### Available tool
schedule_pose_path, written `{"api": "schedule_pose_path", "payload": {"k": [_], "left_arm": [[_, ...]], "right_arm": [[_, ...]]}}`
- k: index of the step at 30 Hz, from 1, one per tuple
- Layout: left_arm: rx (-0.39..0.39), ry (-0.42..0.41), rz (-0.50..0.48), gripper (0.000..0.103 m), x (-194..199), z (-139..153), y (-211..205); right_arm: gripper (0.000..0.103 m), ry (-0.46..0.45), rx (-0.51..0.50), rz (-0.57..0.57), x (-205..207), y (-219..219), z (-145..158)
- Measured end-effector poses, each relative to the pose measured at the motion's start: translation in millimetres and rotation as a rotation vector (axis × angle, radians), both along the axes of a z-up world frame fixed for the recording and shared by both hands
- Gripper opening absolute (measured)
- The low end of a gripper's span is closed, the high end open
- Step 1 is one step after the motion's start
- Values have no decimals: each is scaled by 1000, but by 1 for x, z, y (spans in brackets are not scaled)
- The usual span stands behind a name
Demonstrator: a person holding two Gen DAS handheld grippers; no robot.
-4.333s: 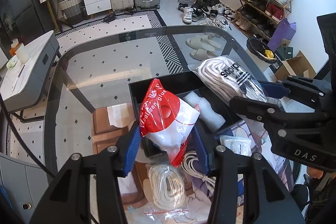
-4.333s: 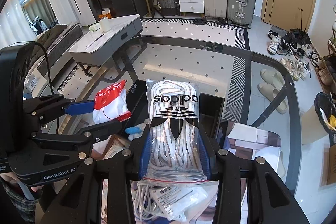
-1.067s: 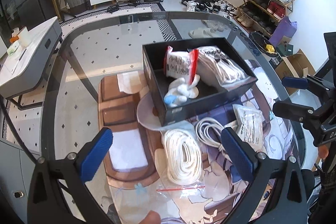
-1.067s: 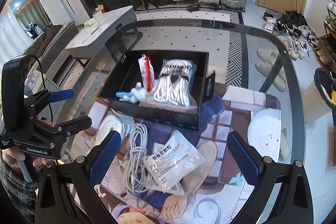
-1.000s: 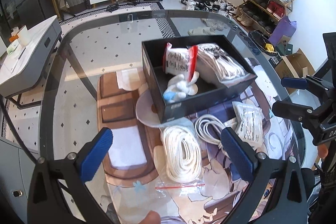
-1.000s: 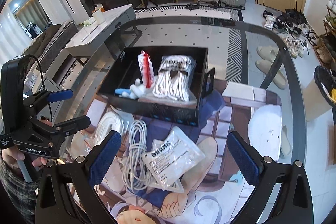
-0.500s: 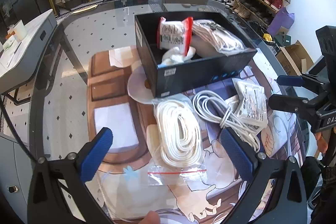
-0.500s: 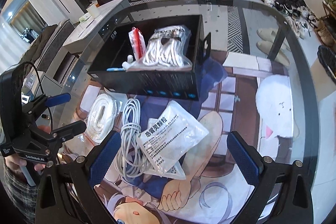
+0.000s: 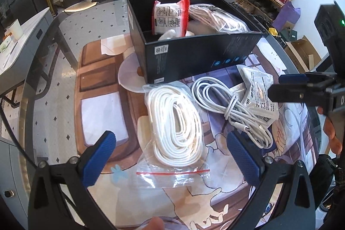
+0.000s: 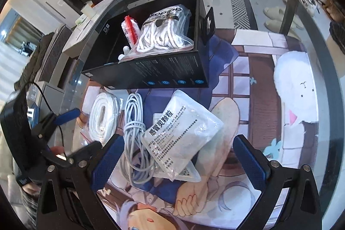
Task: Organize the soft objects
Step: 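Withdraw both tools from the box back over the remaining table items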
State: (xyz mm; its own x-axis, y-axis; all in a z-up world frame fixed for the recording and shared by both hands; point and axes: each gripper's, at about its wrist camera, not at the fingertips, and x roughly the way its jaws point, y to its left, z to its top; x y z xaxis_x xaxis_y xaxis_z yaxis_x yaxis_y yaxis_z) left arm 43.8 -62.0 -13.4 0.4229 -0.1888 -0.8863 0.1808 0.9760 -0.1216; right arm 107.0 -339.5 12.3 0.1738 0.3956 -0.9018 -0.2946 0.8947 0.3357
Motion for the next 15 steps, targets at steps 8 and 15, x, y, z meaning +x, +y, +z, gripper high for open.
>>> {"api": "schedule_pose_path", "payload": {"k": [8,15], "left_arm": [[10,4,-5,103,2,-10,-5],[19,18,13,103,8,-22,-5]], "right_arm": [[102,33,-23,-31,9,13,-8],[90,47,-60,-43,15,21,-17]]}}
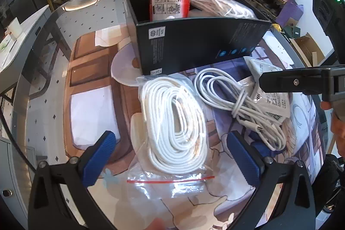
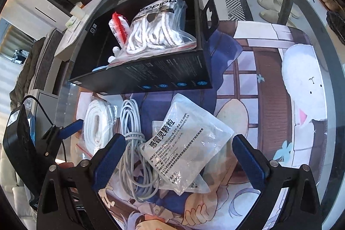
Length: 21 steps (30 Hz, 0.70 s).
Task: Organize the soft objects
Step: 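Withdraw both tools from the box back over the remaining table items, then grasp the bagged white rope with the left tool while the right tool grasps the white printed packet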
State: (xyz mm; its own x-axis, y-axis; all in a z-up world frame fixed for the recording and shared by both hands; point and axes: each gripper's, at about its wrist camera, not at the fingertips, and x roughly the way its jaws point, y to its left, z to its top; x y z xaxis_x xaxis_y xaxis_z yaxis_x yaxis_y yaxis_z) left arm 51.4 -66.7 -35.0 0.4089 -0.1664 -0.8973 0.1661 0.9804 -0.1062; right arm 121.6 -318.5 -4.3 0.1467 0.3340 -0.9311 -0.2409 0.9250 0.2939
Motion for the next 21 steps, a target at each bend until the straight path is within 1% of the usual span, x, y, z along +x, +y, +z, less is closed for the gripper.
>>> {"api": "schedule_pose_path", "payload": {"k": [1,2,6,11,15,19,21], "left_arm": [[6,-2,3,103,1,0,0],[13,-8,6,103,1,-1,0],[20,-11,12,103,3,-2,-2],[87,-21,10,103,4,-6,-8],[87,-27,16,103,3,-6,-8],[87,-23,16,103,3,-6,-7],[88,-18,16,103,3,-6,-9]], "right_arm": [[84,3,-5,-2,0,-1,-1],[76,8,-16,-5,1,-1,-3],[75,16,-10,-17,4,-2,-6],[75,11,-10,-28,8,0,-7],[67,3,-20,-33,9,-3,-6],[63,2,-12,-35,5,-7,-5],[59,0,-5,-36,4,-10,-5]]}}
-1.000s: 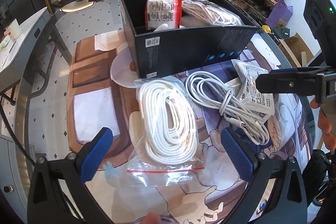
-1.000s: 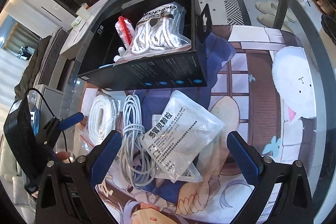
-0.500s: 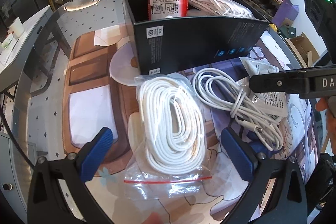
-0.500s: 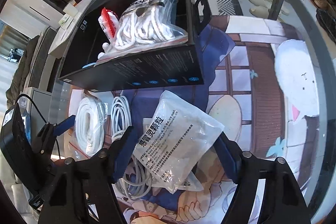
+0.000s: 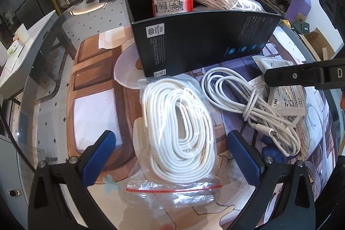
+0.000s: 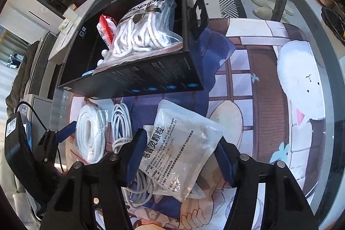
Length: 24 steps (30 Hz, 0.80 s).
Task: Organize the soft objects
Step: 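Grasp the bagged white rope with the left tool while the right tool grasps the white printed packet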
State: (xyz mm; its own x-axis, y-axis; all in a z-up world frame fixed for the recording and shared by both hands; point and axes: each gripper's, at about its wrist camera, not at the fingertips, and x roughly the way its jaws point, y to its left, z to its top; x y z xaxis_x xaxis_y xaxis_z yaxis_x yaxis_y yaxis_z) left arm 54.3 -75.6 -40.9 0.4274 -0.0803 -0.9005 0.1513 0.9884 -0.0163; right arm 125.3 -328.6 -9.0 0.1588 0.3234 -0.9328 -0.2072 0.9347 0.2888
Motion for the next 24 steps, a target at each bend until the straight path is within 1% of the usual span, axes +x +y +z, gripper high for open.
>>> {"api": "schedule_pose_path", "payload": {"k": [6,8,11,13,14,16,17,18,19,24], "left_arm": [[0,8,5,103,2,1,-2],[3,10,15,100,2,2,-2],[3,6,37,86,1,5,1],[4,2,40,71,-1,9,3],[6,2,39,67,-2,10,3],[7,4,40,57,-3,12,4],[8,5,41,53,-4,13,4],[9,7,42,47,-4,14,4],[8,13,45,43,-4,14,4],[6,25,47,36,-5,16,6]], "right_arm": [[53,-7,5,3,-3,-10,4],[51,-10,4,4,-5,-12,5],[47,-16,7,2,-6,-17,8],[45,-19,12,-5,-5,-23,9],[43,-22,16,-7,-5,-25,10],[40,-26,24,-10,-6,-29,12],[33,-30,26,-9,-6,-31,14],[17,-30,26,-7,-7,-31,15],[17,-33,25,-9,-7,-32,16],[15,-33,28,6,-9,-35,18]]}}
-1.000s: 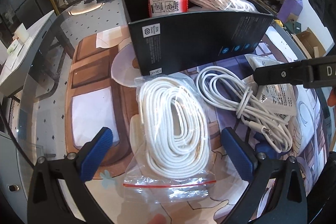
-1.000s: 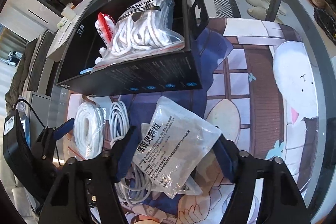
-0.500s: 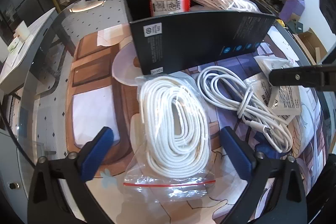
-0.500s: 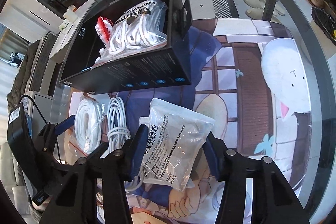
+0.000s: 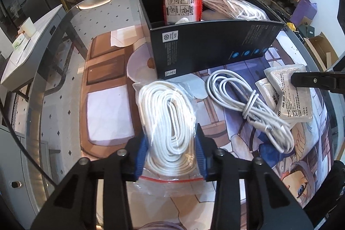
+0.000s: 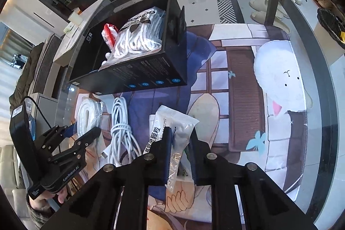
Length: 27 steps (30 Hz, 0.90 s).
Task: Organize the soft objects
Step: 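Grasp the bagged white rope with the left tool while the right tool grasps the white printed packet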
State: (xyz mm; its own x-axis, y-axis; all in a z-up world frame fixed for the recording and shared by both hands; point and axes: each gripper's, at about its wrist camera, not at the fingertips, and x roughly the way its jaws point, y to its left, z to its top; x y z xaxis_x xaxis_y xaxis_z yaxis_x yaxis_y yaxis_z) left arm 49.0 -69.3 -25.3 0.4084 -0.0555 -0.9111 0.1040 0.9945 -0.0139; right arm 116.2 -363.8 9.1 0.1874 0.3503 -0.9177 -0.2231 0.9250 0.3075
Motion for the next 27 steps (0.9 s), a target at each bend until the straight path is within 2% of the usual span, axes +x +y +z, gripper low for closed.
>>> {"api": "schedule_pose_path", "payload": {"k": [7,15,27], "left_arm": [[-35,18,0,30,-3,2,6],[-43,-7,-7,29,-8,16,7],[-58,-32,-26,28,-14,37,4]], "right_arm": [[10,-3,47,9,-5,1,5],[4,-26,81,33,-11,6,15],[3,-52,111,48,-21,8,34]]}}
